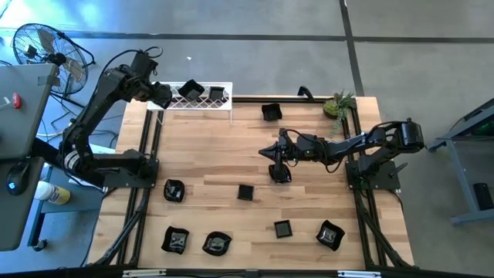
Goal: Pick & Place Mini shaped plates
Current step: Put the black leaf-shaped plate on the shelf
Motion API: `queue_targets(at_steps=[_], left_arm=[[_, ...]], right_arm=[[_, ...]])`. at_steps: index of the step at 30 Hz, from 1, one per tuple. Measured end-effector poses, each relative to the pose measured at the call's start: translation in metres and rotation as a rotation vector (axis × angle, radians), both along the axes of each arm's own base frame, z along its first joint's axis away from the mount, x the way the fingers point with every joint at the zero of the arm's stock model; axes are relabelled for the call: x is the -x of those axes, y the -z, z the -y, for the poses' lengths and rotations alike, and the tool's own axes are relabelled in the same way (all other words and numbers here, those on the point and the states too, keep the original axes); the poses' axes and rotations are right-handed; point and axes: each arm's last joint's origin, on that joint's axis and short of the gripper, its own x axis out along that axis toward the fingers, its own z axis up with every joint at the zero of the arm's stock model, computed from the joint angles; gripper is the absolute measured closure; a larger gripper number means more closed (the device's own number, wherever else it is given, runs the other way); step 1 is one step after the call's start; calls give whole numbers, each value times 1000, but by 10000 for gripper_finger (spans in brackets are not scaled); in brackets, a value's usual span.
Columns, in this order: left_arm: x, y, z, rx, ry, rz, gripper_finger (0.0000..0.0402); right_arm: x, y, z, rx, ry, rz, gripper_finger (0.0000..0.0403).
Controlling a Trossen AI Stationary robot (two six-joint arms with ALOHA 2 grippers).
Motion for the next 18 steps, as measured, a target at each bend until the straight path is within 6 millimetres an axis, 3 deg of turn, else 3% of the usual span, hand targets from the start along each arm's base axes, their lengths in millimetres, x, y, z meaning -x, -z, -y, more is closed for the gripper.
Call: queue_targets(at_steps=[8, 18], left_arm=[[-2, 0, -2, -16, -45, 41, 401], [-24, 9, -4, -10, -55, -27, 401]], right_arm=[[0, 0, -2, 4, -10, 0, 398], [0, 0, -4, 19, -19, -1, 400]])
